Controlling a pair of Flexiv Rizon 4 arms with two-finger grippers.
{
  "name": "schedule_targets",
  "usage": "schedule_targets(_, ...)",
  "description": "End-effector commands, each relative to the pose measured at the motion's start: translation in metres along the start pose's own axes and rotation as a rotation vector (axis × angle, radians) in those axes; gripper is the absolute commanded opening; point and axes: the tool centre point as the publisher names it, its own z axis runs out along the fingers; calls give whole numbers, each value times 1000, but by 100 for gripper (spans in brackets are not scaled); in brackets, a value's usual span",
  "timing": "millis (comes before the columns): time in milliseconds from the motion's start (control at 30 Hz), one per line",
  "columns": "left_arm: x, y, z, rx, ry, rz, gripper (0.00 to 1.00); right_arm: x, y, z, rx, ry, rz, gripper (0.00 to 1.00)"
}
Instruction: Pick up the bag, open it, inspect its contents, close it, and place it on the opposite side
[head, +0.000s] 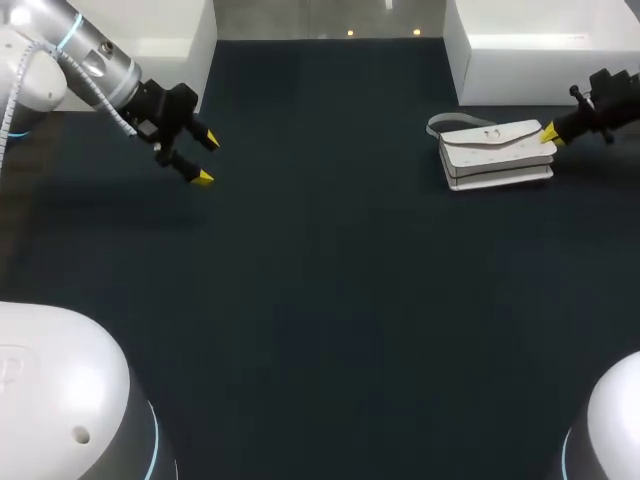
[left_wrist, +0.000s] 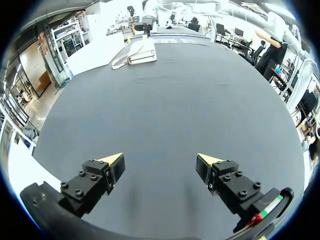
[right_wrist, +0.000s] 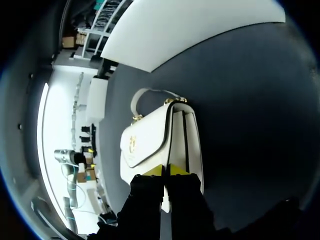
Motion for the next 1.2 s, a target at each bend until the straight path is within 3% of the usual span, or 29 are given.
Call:
schedule_targets(33,0,1,1,2,-1,1,100,10,-24,10,-217,-16,6,0)
schedule_targets(567,0,1,1,2,-1,1,100,47,-70,45,-313,-13,24,0)
schedule_targets(967,0,1,1,2,-1,1,100,74,-98,89,-299,6,27,0)
schedule_targets(1200,0,1,1,2,-1,1,100,99,-108,113,-279,15,9,0)
